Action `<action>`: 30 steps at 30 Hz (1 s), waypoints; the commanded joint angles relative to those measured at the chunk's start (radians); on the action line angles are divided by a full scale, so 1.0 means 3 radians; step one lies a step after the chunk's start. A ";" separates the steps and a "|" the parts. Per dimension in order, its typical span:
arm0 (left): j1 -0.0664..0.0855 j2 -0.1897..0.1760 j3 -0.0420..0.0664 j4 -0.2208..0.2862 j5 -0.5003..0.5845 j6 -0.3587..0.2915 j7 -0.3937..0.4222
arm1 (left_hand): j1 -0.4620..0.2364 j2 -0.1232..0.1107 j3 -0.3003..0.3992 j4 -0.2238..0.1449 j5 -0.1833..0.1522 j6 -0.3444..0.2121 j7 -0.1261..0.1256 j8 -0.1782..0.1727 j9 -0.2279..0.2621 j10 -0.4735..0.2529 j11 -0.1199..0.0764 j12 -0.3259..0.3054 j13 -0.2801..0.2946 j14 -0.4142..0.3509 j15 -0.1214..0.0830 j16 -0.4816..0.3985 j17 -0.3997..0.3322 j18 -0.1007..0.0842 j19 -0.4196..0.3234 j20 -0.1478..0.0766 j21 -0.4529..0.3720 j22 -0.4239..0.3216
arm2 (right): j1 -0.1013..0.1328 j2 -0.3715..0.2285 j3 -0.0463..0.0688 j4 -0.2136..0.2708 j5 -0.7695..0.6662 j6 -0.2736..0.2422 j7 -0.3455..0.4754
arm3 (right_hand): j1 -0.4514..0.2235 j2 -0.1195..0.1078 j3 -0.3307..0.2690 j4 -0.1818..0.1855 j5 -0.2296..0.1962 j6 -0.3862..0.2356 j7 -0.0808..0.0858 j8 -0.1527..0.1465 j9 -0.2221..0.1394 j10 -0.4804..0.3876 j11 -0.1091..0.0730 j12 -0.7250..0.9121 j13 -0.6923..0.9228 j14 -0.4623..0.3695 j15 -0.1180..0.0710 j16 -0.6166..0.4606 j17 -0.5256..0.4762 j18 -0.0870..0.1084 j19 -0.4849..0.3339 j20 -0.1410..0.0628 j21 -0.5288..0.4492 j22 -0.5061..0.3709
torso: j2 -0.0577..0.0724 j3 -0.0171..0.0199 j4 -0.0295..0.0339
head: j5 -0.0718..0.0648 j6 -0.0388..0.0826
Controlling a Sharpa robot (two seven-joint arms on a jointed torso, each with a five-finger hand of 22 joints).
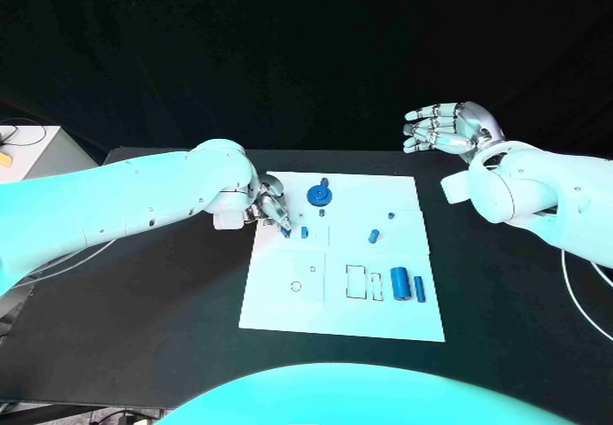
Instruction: Assemble the parts on the task board
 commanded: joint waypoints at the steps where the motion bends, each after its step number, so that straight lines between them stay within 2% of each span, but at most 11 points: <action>1: -0.0004 0.0007 -0.0003 0.0002 -0.0032 0.0091 0.0004 | -0.0002 0.0025 0.0565 -0.0586 0.0022 0.0076 -0.0050 0.0012 0.0228 0.0032 -0.0001 0.0014 0.0005 0.0291 -0.0031 0.0008 0.0700 -0.0048 0.0023 0.0006 0.0014 0.0124 | -0.0001 -0.0004 0.0001 0.0000 -0.0006 0.0055 -0.0015 | -0.0035 0.0002 -0.0015 0.0004 -0.0002 0.0018 0.0238 -0.0017 -0.0005 0.0010 0.0004 0.0004 -0.0006 0.0017 0.0003 -0.0024 -0.0007 0.0016 0.0000 0.0015 -0.0002 -0.0007 | 0.0003 0.0002 -0.0001 | 0.0000 0.0000; 12: -0.0004 0.0009 -0.0003 -0.0001 -0.0035 0.0130 0.0002 | -0.0003 0.0024 0.0564 -0.0588 0.0025 0.0077 -0.0050 0.0011 0.0228 0.0030 -0.0002 0.0008 -0.0004 0.0292 -0.0032 0.0009 0.0701 -0.0048 0.0022 0.0005 0.0013 0.0123 | -0.0001 -0.0002 0.0001 0.0013 -0.0007 0.0085 -0.0037 | -0.0037 0.0003 -0.0017 0.0005 -0.0008 0.0019 0.0238 -0.0017 -0.0005 0.0010 0.0003 0.0004 -0.0009 0.0018 0.0003 -0.0025 -0.0008 0.0017 0.0000 0.0015 -0.0002 -0.0011 | 0.0000 0.0001 0.0002 | -0.0001 0.0000; 18: -0.0004 0.0008 -0.0003 0.0000 -0.0039 0.0123 0.0003 | -0.0003 0.0024 0.0564 -0.0588 0.0025 0.0077 -0.0050 0.0011 0.0228 0.0030 -0.0002 0.0008 -0.0004 0.0292 -0.0032 0.0009 0.0701 -0.0048 0.0022 0.0005 0.0013 0.0123 | -0.0001 -0.0001 0.0001 0.0010 -0.0007 0.0092 -0.0040 | -0.0037 0.0003 -0.0017 0.0005 -0.0008 0.0019 0.0238 -0.0017 -0.0005 0.0010 0.0003 0.0004 -0.0009 0.0018 0.0003 -0.0025 -0.0008 0.0017 0.0000 0.0015 -0.0002 -0.0011 | 0.0001 -0.0003 0.0000 | 0.0016 0.0000; 30: -0.0004 0.0016 -0.0004 -0.0003 -0.0063 0.0132 -0.0002 | -0.0004 0.0024 0.0563 -0.0592 0.0028 0.0079 -0.0051 0.0007 0.0230 0.0026 -0.0002 -0.0001 -0.0014 0.0290 -0.0033 0.0005 0.0696 -0.0048 0.0021 0.0004 0.0013 0.0123 | -0.0002 -0.0007 0.0001 0.0009 -0.0008 0.0078 -0.0032 | -0.0037 0.0006 -0.0018 0.0005 -0.0018 0.0020 0.0236 -0.0018 -0.0006 0.0010 0.0003 0.0006 -0.0014 0.0020 0.0002 -0.0027 -0.0012 0.0017 0.0000 0.0015 -0.0003 -0.0019 | 0.0003 0.0002 -0.0001 | 0.0034 0.0000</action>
